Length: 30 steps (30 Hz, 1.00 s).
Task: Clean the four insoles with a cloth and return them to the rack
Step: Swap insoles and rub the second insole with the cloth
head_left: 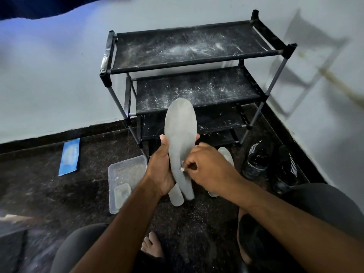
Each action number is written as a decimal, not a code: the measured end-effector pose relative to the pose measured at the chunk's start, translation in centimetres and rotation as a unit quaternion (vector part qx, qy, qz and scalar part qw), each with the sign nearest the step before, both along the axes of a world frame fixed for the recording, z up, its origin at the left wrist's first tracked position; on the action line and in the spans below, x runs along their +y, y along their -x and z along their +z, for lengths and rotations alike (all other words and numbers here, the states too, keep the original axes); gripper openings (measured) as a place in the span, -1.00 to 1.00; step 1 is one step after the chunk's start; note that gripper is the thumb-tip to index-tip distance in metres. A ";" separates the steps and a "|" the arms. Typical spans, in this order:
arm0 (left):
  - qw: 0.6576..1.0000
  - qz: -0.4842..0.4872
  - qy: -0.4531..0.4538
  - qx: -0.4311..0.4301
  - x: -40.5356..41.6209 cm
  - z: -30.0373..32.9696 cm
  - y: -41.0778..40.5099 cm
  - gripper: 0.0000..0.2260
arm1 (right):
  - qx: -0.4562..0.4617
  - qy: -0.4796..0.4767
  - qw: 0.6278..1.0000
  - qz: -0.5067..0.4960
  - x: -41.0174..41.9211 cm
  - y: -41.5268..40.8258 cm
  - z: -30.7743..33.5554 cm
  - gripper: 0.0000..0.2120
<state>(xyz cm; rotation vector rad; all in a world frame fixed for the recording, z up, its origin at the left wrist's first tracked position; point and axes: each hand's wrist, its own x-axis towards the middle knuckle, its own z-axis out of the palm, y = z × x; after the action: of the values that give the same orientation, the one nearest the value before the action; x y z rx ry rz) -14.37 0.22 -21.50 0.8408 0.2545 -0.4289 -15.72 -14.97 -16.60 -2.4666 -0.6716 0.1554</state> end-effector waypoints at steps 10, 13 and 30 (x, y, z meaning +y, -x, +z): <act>0.998 -0.010 -0.055 0.008 -0.9 0.5 0.5 -0.44 | -0.032 -0.155 0.979 -0.130 -0.9 -1.9 0.9 -0.84; 0.999 -0.015 -0.039 0.018 -1.2 0.7 0.7 -0.45 | -0.098 -0.030 0.992 -0.070 -1.1 -1.7 0.3 -0.76; 0.997 -0.045 -0.045 0.035 -1.8 1.6 1.3 -0.45 | -0.132 -0.005 0.990 -0.053 -0.6 -1.9 -0.4 -0.87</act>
<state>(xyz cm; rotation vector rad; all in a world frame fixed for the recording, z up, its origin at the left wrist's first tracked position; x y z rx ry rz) -15.65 -1.54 -19.92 0.9281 0.3027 -0.5350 -13.85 -15.57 -16.99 -2.5294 -0.6445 -0.2202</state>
